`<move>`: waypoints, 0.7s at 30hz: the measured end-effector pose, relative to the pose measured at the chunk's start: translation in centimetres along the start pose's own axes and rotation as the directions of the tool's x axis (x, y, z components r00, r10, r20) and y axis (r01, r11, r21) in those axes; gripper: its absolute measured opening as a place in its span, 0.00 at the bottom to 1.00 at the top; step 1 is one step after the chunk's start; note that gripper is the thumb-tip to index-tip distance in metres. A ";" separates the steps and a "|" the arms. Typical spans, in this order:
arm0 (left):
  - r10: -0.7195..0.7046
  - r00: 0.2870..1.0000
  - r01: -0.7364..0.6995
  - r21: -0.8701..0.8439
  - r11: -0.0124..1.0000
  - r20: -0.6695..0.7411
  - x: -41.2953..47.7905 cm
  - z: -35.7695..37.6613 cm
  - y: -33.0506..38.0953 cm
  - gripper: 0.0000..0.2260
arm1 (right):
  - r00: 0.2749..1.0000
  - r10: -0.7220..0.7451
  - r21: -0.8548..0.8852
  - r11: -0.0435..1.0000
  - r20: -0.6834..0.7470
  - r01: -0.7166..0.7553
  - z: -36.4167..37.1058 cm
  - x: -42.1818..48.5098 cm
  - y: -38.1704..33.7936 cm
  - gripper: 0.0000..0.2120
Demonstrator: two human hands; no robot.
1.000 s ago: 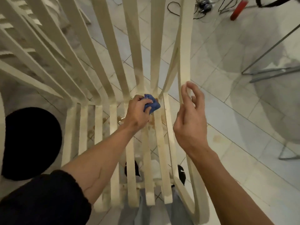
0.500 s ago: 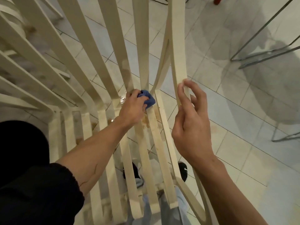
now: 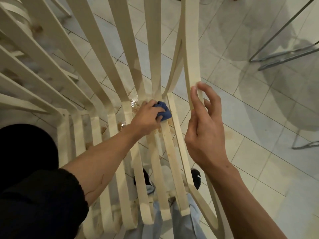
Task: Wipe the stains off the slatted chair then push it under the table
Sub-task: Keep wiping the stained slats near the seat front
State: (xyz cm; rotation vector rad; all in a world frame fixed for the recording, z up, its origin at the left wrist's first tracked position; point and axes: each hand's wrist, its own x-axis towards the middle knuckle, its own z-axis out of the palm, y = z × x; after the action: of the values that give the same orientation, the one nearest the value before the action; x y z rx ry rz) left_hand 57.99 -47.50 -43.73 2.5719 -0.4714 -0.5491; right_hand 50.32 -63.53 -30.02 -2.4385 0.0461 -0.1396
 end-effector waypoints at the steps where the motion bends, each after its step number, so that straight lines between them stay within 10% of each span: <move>1: 0.029 0.999 -0.029 -0.001 1.000 0.037 -0.7 0.0 -0.2 0.13 | 1.000 0.005 0.002 1.000 0.013 -0.005 0.0 0.0 -0.1 0.31; 21: -0.060 0.996 0.060 -0.009 0.998 -0.073 1.9 -1.6 -1.0 0.11 | 0.999 0.008 -0.022 1.000 -0.032 -0.009 0.1 0.1 -0.1 0.25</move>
State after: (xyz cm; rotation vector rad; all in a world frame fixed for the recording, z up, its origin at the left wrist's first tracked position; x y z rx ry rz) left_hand 60.55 -46.82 -43.51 2.5964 -0.3677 -0.4744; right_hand 50.45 -63.43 -30.06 -2.4580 0.0727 -0.1756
